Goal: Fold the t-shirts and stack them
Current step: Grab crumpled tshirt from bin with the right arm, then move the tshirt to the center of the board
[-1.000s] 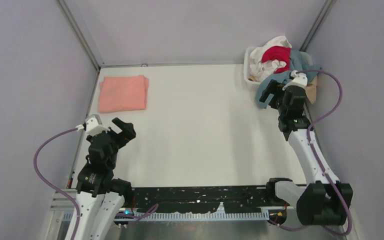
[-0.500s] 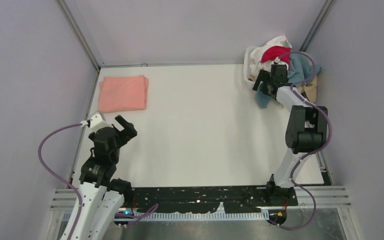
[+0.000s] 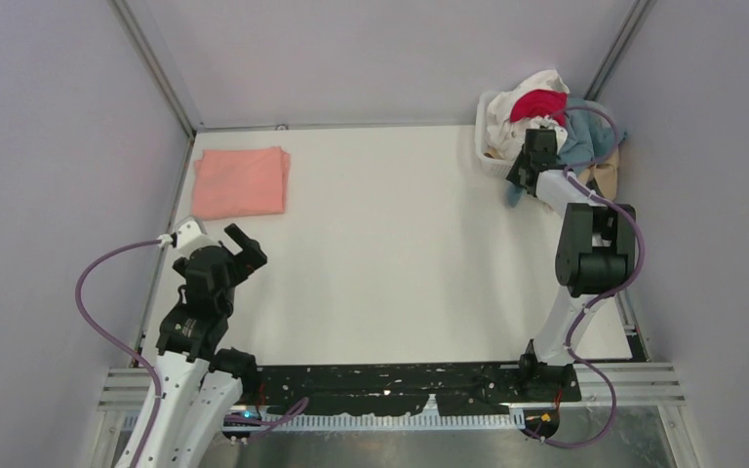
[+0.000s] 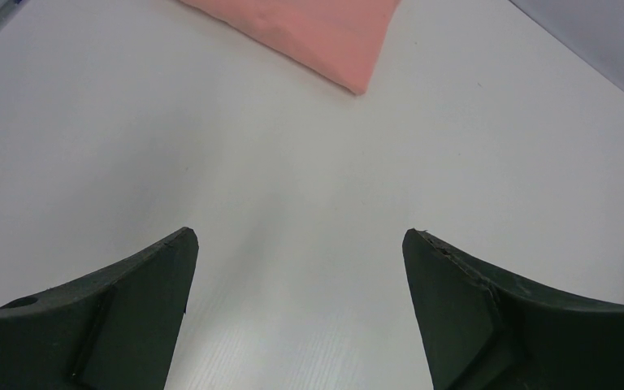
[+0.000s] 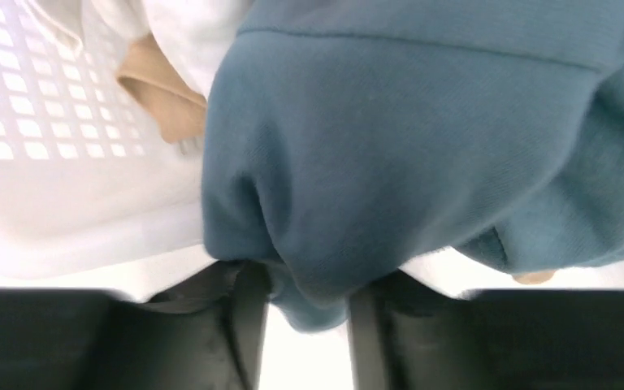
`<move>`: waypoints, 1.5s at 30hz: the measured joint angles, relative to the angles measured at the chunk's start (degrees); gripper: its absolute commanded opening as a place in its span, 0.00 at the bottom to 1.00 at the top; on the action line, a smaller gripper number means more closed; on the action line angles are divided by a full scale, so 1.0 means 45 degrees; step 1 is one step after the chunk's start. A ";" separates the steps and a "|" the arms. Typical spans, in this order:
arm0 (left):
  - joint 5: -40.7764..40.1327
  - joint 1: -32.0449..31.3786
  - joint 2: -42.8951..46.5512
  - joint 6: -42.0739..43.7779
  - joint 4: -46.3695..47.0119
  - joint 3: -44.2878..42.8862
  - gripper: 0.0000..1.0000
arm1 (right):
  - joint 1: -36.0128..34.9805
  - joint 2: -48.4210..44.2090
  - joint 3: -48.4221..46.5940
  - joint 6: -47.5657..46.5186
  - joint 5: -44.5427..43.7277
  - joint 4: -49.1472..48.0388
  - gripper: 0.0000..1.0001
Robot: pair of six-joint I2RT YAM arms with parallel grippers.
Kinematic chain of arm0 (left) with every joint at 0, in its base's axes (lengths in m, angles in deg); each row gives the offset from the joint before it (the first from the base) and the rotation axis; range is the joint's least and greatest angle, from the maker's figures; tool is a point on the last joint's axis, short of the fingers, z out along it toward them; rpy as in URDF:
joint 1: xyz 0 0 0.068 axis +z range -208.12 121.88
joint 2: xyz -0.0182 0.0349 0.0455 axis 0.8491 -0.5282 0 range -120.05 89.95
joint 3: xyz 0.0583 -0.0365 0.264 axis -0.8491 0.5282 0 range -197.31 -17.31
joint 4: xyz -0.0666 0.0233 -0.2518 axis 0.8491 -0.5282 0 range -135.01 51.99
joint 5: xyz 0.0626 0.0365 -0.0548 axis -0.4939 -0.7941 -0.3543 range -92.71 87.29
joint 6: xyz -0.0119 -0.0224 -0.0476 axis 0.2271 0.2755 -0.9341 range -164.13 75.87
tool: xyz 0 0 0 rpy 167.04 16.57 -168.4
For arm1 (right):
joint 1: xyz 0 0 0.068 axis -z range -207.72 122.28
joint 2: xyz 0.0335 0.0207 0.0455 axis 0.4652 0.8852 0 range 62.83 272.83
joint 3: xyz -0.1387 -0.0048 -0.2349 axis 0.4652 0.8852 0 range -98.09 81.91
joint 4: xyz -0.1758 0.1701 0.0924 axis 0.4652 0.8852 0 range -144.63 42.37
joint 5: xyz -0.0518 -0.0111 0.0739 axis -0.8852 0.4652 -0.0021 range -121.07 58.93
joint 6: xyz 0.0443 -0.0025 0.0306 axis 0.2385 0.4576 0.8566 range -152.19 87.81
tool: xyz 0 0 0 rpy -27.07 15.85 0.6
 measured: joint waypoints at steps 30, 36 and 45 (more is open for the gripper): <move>-0.0423 0.0000 -0.0053 0.0005 -0.0019 0.0000 0.99 | 0.1030 -0.1962 -1.2114 -0.4041 -0.4721 0.0257 0.05; -0.0423 0.0000 -0.0699 0.0005 -0.0029 0.0000 0.99 | 0.0996 -0.2200 -1.3673 -0.3230 -0.2220 -0.0291 0.05; -0.0287 0.0000 -0.0865 0.0010 0.0000 0.0000 0.99 | 0.0461 -0.2725 -1.4955 0.0364 0.2686 -0.2191 0.06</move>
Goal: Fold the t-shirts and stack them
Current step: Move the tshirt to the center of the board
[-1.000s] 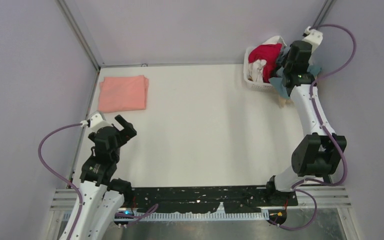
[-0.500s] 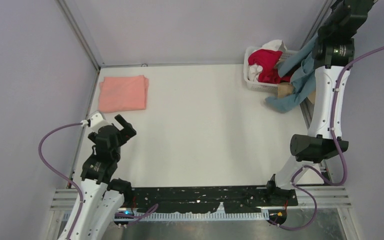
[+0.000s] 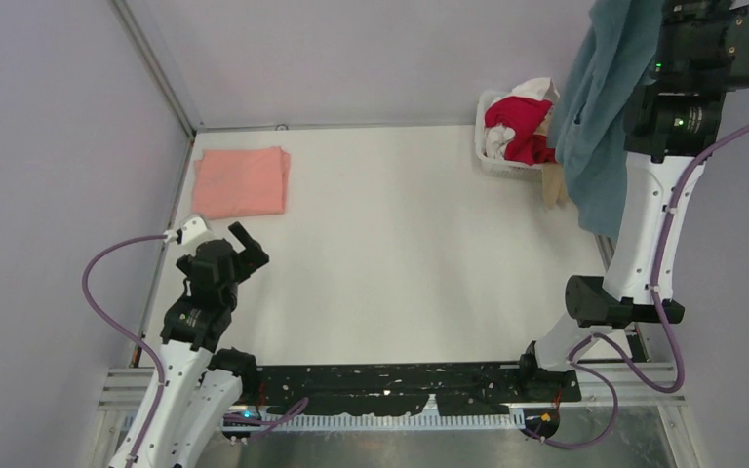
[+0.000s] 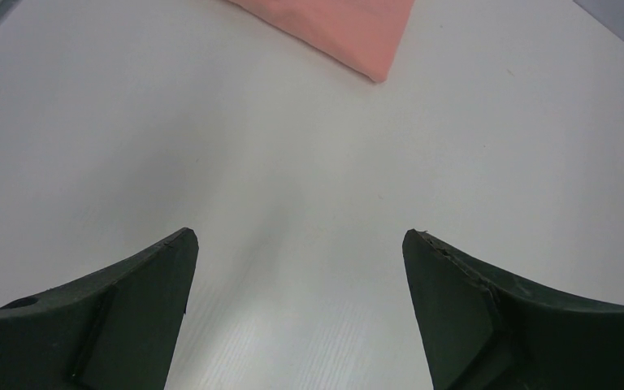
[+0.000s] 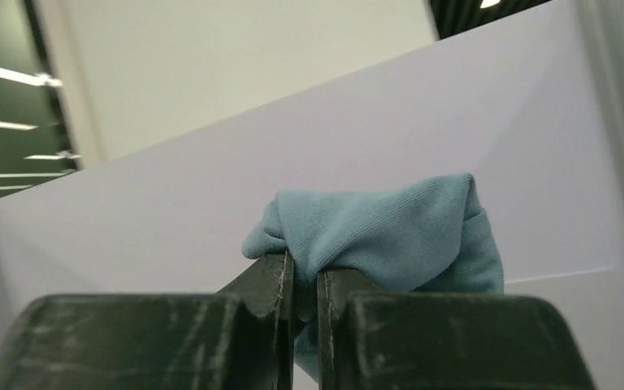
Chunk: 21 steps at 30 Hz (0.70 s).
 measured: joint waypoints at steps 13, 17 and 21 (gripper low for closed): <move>0.0724 0.0000 0.0500 -0.0112 -0.0112 -0.0180 0.99 | -0.6547 -0.0238 0.0627 0.0903 0.3988 0.0228 0.05; 0.0709 0.0000 0.0602 -0.0359 -0.0500 -0.0311 0.99 | -0.6518 -0.1928 0.3691 0.0228 0.4129 0.0967 0.05; 0.0563 0.0000 0.0612 -0.0573 -0.1039 -0.0374 0.99 | -0.6023 -0.4896 0.8242 -0.0792 0.4095 0.2254 0.05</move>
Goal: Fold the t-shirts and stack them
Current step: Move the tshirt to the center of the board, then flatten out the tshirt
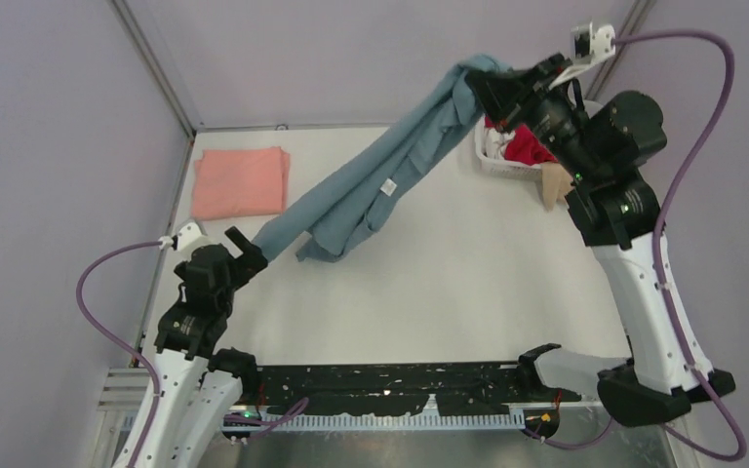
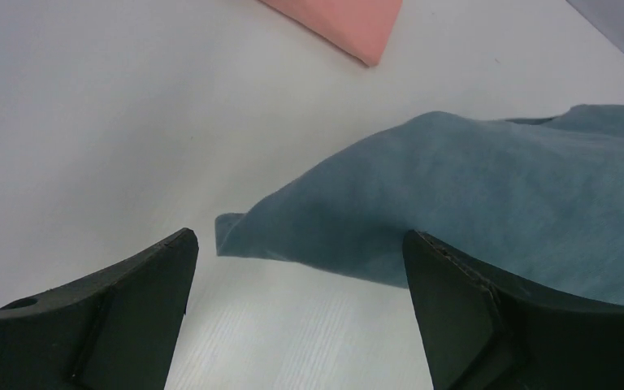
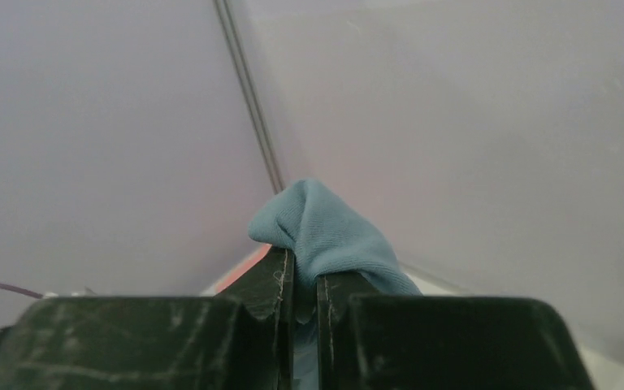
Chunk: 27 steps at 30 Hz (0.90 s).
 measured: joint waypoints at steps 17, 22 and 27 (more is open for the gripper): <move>0.2283 0.0000 -0.3177 -0.0423 0.0049 0.0102 0.99 | 0.3531 0.1545 0.9704 0.0461 -0.9432 0.4789 0.89; 0.3793 -0.0141 -0.5319 -0.0447 0.0806 0.0359 0.99 | 0.3463 -0.0461 1.1094 0.0821 -0.9836 0.4250 0.95; 0.4503 -0.1229 -0.7907 -0.0457 0.1642 0.0277 0.99 | 0.3463 -0.2599 1.2910 0.1389 -0.9068 0.2890 0.95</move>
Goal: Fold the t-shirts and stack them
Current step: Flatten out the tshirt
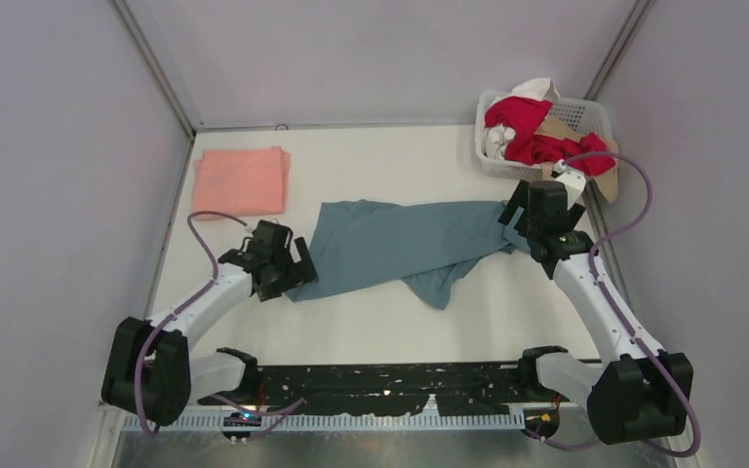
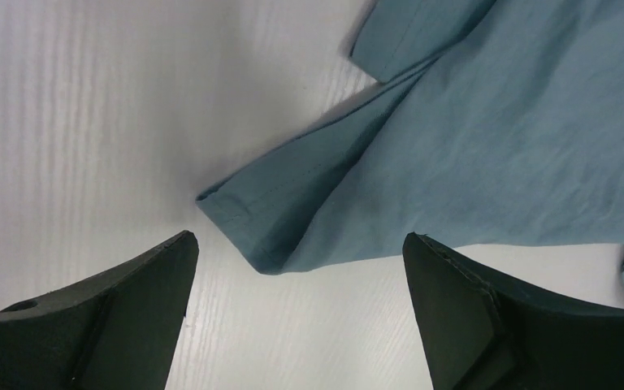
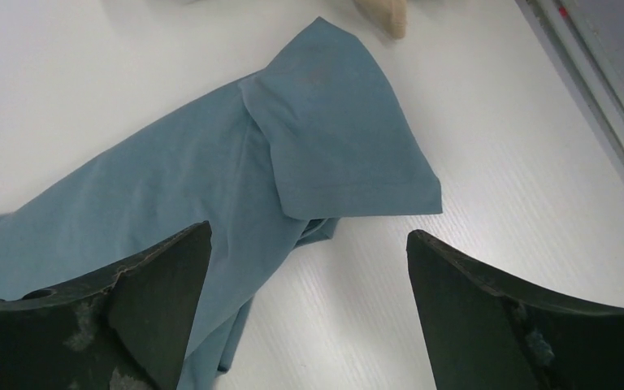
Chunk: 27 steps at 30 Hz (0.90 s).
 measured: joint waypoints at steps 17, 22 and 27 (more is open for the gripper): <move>0.0039 -0.2497 -0.4099 -0.0141 0.0792 -0.1817 0.00 | 0.0005 0.1885 0.0685 0.0636 0.1112 -0.1506 0.95; -0.0233 -0.2623 -0.4158 -0.0024 0.0738 -0.1948 0.00 | 0.0015 0.2735 0.0471 0.0534 0.1025 -0.1569 0.98; -0.0554 -0.2623 -0.3036 0.0053 0.0738 -0.1943 0.00 | 0.0039 0.4935 -0.0947 0.0257 0.0452 -0.1321 0.94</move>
